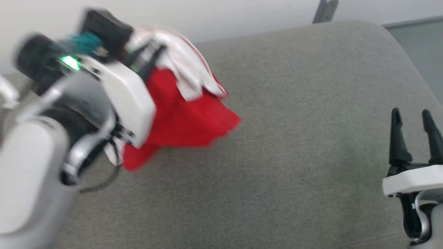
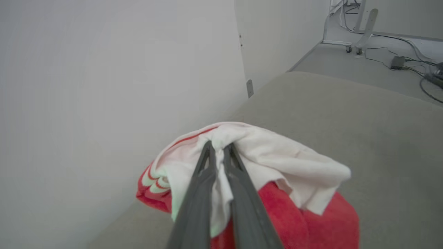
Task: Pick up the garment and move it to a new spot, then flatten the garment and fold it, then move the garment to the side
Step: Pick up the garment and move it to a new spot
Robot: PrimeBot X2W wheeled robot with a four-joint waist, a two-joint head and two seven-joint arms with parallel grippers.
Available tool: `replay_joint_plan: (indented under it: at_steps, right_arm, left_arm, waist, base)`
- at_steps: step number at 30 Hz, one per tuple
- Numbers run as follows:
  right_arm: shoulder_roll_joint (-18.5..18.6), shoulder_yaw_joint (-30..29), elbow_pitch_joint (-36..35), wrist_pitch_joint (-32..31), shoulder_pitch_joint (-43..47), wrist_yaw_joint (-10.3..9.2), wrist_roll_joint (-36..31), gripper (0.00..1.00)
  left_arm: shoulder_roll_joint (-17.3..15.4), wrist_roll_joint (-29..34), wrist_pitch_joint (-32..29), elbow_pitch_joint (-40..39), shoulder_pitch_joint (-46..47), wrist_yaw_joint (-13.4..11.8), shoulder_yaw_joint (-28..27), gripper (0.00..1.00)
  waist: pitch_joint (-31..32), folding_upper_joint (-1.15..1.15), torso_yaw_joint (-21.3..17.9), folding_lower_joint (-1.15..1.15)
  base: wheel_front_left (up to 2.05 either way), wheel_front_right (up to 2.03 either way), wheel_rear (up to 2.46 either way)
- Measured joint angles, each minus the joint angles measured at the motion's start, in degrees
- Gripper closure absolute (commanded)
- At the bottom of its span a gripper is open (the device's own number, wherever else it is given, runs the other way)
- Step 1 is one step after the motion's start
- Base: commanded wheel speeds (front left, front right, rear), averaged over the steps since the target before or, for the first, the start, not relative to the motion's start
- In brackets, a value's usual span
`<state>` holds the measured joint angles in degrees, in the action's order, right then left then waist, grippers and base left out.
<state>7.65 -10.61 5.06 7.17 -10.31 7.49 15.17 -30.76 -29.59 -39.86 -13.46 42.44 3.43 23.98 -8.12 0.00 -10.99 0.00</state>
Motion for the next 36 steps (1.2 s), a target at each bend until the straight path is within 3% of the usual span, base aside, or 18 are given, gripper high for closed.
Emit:
replay_joint_plan:
  at_steps: [5,11,18,26,27,28,29,36]
  right_arm:
    - [-1.2,0.9,1.8,1.4,0.2,0.01,0.5,0.00]
    - [-2.4,3.3,4.6,2.7,-1.4,0.01,0.7,0.00]
    - [-2.7,6.3,8.2,4.2,-3.8,0.01,1.0,0.00]
    - [-2.0,7.0,9.8,5.0,-5.6,0.01,1.3,0.00]
    - [-2.0,7.0,9.8,5.0,-5.8,0.01,1.3,0.00]
    - [-2.0,7.0,9.9,5.0,-5.9,0.01,1.3,0.00]
    - [-1.9,7.0,10.0,5.0,-5.9,0.01,1.4,0.00]
    - [-0.9,6.6,10.4,4.9,-5.7,0.00,1.5,0.00]
  left_arm:
    - [3.0,-1.6,-1.9,3.6,-3.7,0.1,4.9,1.00]
    - [5.9,-3.5,-2.5,14.2,-7.2,1.2,9.3,1.00]
    - [10.2,-4.7,0.2,31.4,-9.1,2.1,13.0,1.00]
    - [14.0,-5.4,4.7,43.6,-6.1,3.6,15.2,1.00]
    - [14.1,-5.6,5.4,44.4,-5.6,3.7,15.5,0.76]
    - [14.1,-5.6,6.4,45.0,-5.2,3.8,15.9,0.26]
    - [14.4,-6.1,7.5,45.6,-5.0,3.9,16.0,0.00]
    - [13.7,-7.6,12.2,44.7,-3.4,4.1,17.7,0.00]
  waist:
    - [-2.1,0.00,-1.6,0.00]
    - [-4.1,0.00,-2.6,0.00]
    - [-5.6,0.00,-3.4,0.00]
    - [-6.0,0.00,-2.9,0.00]
    - [-6.1,0.00,-2.8,0.00]
    - [-6.1,0.00,-2.7,0.00]
    - [-6.0,0.00,-2.5,0.00]
    - [-4.6,0.00,-0.9,0.00]
  base:
    - [0.00,0.00,0.00]
    - [0.00,0.00,0.00]
    - [0.00,0.00,0.00]
    - [0.00,0.00,0.00]
    - [0.00,0.00,0.00]
    - [0.00,0.00,0.00]
    - [0.00,0.00,0.00]
    - [0.00,0.00,0.00]
